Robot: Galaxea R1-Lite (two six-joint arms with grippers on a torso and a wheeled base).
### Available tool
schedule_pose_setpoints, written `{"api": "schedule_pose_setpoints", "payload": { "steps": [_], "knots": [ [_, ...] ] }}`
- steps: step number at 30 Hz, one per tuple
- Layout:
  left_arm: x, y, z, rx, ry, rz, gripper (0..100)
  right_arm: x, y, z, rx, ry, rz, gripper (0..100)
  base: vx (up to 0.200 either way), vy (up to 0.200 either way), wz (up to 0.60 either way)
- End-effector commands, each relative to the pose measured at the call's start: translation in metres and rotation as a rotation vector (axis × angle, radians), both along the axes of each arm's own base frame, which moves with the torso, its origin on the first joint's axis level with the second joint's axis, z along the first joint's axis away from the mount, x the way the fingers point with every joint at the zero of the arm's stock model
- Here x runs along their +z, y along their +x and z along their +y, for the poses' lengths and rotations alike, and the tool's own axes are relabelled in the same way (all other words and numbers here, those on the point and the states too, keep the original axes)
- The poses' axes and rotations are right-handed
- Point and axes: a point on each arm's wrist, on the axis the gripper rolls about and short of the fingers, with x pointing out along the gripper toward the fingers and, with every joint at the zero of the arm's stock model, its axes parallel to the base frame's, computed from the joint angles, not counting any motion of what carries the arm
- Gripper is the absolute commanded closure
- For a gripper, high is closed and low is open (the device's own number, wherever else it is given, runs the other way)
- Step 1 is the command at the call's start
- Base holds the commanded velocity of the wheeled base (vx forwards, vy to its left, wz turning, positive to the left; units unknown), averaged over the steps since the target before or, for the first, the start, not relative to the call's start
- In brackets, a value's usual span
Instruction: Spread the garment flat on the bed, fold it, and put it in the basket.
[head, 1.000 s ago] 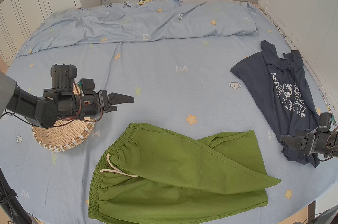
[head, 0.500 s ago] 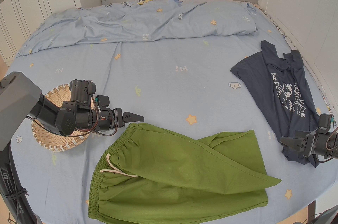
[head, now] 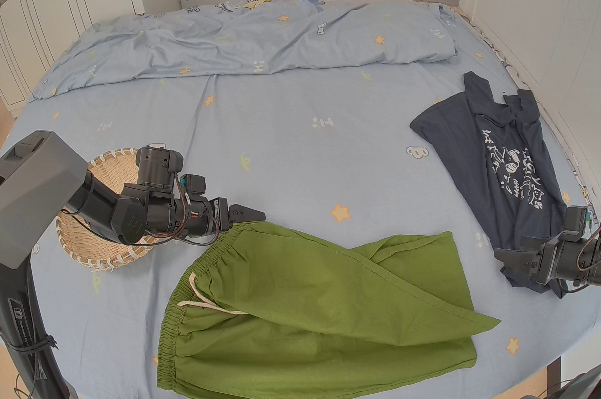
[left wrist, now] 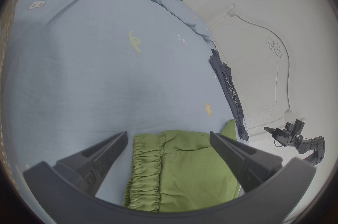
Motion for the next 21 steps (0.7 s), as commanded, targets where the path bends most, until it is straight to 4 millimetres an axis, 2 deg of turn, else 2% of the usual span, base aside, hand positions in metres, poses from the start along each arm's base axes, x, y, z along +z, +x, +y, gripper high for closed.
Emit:
{"api": "schedule_pose_setpoints", "payload": {
  "steps": [1,16,18,20,21],
  "knots": [
    [-0.002,0.0,0.001,0.003,0.001,0.007,100,0.0,0.0,0.0,0.001,0.0,0.002,0,0.0,0.0,0.0],
    [0.0,-0.001,0.004,0.012,0.002,0.004,100,0.0,0.0,0.0,-0.001,0.0,0.002,0,0.0,0.0,0.0],
    [0.003,-0.002,0.007,0.02,0.0,-0.001,100,-0.001,0.0,-0.001,-0.004,0.0,0.004,0,0.0,0.0,0.0],
    [0.019,-0.005,0.013,0.034,-0.008,-0.037,100,-0.002,0.001,-0.002,-0.008,0.0,0.011,0,0.0,0.0,0.0],
    [0.019,-0.005,0.013,0.034,-0.008,-0.037,100,-0.002,0.001,-0.002,-0.008,0.0,0.011,0,0.0,0.0,0.0]
  ]
}}
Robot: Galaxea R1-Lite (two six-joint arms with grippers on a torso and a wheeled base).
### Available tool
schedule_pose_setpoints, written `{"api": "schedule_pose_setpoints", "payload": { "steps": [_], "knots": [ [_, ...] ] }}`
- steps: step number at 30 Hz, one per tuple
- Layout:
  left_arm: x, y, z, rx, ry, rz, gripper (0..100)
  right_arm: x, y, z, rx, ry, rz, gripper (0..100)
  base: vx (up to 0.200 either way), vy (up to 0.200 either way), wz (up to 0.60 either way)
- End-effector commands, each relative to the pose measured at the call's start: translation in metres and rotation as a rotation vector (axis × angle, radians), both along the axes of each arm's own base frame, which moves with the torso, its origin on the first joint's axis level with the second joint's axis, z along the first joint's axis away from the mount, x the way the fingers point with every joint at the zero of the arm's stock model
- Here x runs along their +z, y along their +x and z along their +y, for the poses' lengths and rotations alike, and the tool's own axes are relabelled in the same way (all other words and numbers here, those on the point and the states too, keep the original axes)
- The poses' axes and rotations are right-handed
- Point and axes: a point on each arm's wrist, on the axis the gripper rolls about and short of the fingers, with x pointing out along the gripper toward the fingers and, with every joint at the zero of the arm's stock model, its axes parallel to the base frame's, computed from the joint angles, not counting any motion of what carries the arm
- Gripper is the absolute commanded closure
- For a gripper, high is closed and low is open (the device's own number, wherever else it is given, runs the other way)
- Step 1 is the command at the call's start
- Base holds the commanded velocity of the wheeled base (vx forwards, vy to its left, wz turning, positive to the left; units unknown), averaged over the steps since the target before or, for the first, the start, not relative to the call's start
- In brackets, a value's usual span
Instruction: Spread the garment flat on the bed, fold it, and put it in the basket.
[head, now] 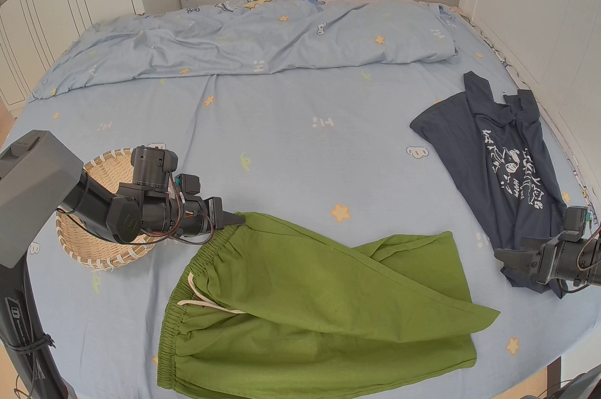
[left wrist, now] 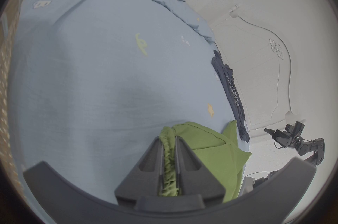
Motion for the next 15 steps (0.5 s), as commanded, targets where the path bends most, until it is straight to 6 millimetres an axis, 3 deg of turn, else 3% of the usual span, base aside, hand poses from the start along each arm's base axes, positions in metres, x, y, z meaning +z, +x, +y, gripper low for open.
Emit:
{"api": "schedule_pose_setpoints", "payload": {
  "steps": [1,3,11,15],
  "knots": [
    [0.021,-0.004,0.008,0.02,-0.01,-0.051,100,-0.004,0.003,-0.002,-0.008,0.002,0.023,0,0.0,0.0,0.0],
    [0.021,-0.004,0.008,0.02,-0.01,-0.049,100,-0.013,0.005,-0.002,-0.011,0.005,0.073,0,0.0,0.0,0.0],
    [0.022,-0.005,0.008,0.018,-0.011,-0.055,100,-0.042,-0.015,-0.014,-0.081,0.027,0.199,0,0.0,0.0,0.0],
    [0.021,-0.006,0.008,0.018,-0.01,-0.051,100,-0.057,-0.01,-0.013,-0.066,0.033,0.281,0,0.0,0.0,0.0]
  ]
}}
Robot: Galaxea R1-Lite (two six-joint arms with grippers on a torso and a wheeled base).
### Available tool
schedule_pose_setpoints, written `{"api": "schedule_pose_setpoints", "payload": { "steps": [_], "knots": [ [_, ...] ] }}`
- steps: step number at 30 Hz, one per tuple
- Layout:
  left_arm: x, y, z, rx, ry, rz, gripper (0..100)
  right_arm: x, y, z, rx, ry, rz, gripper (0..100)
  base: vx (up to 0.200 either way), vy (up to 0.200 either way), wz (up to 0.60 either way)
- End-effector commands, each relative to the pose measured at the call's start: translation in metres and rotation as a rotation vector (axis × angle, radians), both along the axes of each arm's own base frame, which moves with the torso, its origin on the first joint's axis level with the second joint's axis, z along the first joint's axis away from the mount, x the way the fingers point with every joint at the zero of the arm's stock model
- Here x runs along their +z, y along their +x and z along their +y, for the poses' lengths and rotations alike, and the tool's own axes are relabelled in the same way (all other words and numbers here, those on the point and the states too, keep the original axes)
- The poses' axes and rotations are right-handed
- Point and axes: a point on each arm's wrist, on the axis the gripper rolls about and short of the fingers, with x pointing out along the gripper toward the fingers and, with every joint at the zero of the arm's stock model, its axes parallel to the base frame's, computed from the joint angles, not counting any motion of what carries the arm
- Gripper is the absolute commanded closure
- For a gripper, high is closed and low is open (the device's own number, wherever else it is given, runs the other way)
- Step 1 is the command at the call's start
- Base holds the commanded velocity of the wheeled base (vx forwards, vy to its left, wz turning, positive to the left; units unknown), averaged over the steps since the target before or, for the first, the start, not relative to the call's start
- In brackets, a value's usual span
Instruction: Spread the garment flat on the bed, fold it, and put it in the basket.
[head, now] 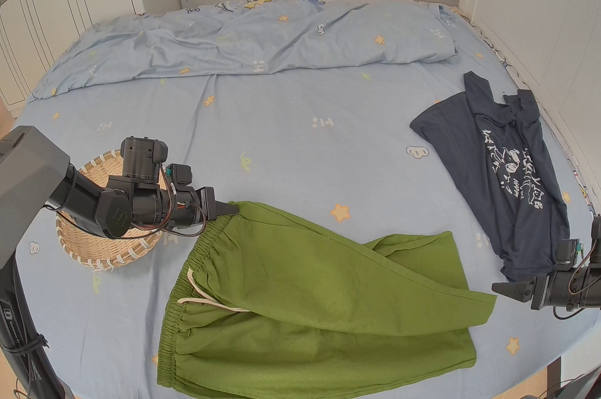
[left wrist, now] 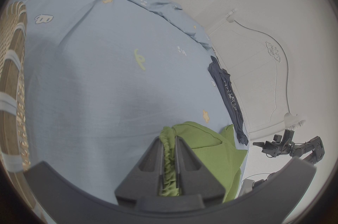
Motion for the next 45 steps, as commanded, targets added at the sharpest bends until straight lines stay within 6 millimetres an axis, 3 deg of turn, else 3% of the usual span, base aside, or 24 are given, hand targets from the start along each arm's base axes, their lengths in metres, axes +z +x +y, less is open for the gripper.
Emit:
{"api": "schedule_pose_setpoints", "payload": {
  "steps": [1,14,29,30,45],
  "knots": [
    [0.002,-0.002,0.0,0.0,-0.001,-0.005,100,-0.02,0.004,-0.001,-0.001,0.015,0.109,0,0.0,0.0,0.0],
    [0.005,0.0,0.001,0.004,-0.003,-0.014,100,-0.065,0.026,0.008,0.063,0.014,0.139,0,0.0,0.0,0.0],
    [0.004,0.0,0.002,0.005,-0.003,-0.014,100,-0.069,0.025,0.015,0.093,0.008,0.064,0,0.0,0.0,0.0],
    [0.005,0.001,0.002,0.005,-0.003,-0.015,100,-0.069,0.025,0.015,0.092,0.009,0.064,100,0.0,0.0,0.0],
    [0.005,0.002,0.006,0.017,-0.003,-0.015,100,-0.068,0.024,0.014,0.087,0.006,0.055,100,0.0,0.0,0.0]
  ]
}}
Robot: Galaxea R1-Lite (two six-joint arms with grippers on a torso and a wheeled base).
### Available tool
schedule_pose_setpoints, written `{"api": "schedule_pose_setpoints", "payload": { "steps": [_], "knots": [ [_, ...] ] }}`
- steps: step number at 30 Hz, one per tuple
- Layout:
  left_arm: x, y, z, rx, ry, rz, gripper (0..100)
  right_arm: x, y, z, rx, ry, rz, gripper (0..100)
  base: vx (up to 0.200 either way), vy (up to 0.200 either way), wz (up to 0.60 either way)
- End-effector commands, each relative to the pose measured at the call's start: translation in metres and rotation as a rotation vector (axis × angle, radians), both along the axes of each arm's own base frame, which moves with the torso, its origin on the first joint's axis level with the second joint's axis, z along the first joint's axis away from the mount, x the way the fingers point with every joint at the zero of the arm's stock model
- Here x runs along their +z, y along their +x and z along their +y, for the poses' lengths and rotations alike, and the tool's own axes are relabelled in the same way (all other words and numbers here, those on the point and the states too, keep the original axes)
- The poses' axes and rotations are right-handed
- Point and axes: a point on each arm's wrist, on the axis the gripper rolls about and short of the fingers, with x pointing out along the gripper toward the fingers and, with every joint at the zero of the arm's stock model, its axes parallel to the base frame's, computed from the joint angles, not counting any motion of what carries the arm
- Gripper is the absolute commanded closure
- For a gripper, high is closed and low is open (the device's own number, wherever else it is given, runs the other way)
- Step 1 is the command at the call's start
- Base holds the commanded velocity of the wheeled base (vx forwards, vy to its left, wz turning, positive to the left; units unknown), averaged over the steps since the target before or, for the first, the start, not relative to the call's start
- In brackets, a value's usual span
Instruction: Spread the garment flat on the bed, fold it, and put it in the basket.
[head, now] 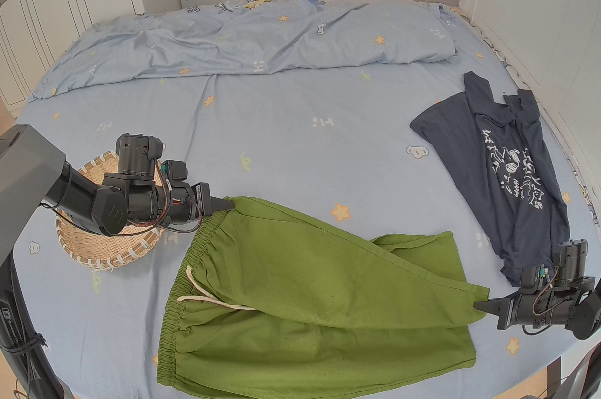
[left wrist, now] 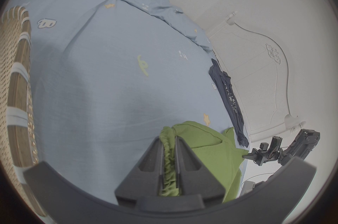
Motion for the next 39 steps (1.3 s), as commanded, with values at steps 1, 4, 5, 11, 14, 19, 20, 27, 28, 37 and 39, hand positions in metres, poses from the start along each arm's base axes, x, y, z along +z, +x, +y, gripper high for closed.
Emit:
{"api": "schedule_pose_setpoints", "payload": {
  "steps": [1,4,5,11,14,19,20,27,28,37,39],
  "knots": [
    [0.0,0.0,0.0,0.0,0.0,-0.001,100,0.001,0.0,-0.001,-0.003,0.0,-0.003,100,0.0,0.0,0.0],
    [0.001,0.0,0.0,0.001,-0.002,-0.002,100,0.002,0.0,-0.001,-0.01,-0.001,-0.01,100,0.0,0.0,0.0],
    [0.002,-0.001,0.001,0.002,-0.002,-0.003,100,0.006,0.0,-0.002,-0.016,-0.004,-0.037,100,0.0,0.0,0.0],
    [0.021,-0.006,0.009,0.02,-0.008,-0.05,100,0.036,0.013,0.0,-0.046,-0.035,-0.182,100,0.0,0.0,0.0],
    [0.028,-0.01,0.011,0.025,-0.009,-0.069,100,0.056,0.03,0.006,-0.038,-0.046,-0.202,100,0.0,0.0,0.0],
    [0.034,-0.016,0.018,0.041,-0.01,-0.078,100,0.107,0.042,0.016,0.002,-0.04,-0.236,100,0.0,0.0,0.0],
    [0.034,-0.016,0.019,0.042,-0.01,-0.078,100,0.109,0.043,0.016,0.002,-0.04,-0.24,100,0.0,0.0,0.0],
    [0.033,-0.016,0.026,0.062,-0.007,-0.08,100,0.161,0.073,0.027,0.025,-0.027,-0.339,100,0.0,0.0,0.0],
    [0.032,-0.014,0.028,0.067,-0.007,-0.083,100,0.163,0.081,0.029,0.03,-0.027,-0.338,100,0.0,0.0,0.0],
    [0.034,-0.009,0.044,0.113,-0.011,-0.137,100,0.151,0.131,0.035,0.023,-0.038,-0.31,100,0.0,0.0,0.0],
    [0.033,-0.006,0.048,0.122,-0.011,-0.151,100,0.148,0.144,0.036,0.019,-0.039,-0.319,100,0.0,0.0,0.0]
  ]
}}
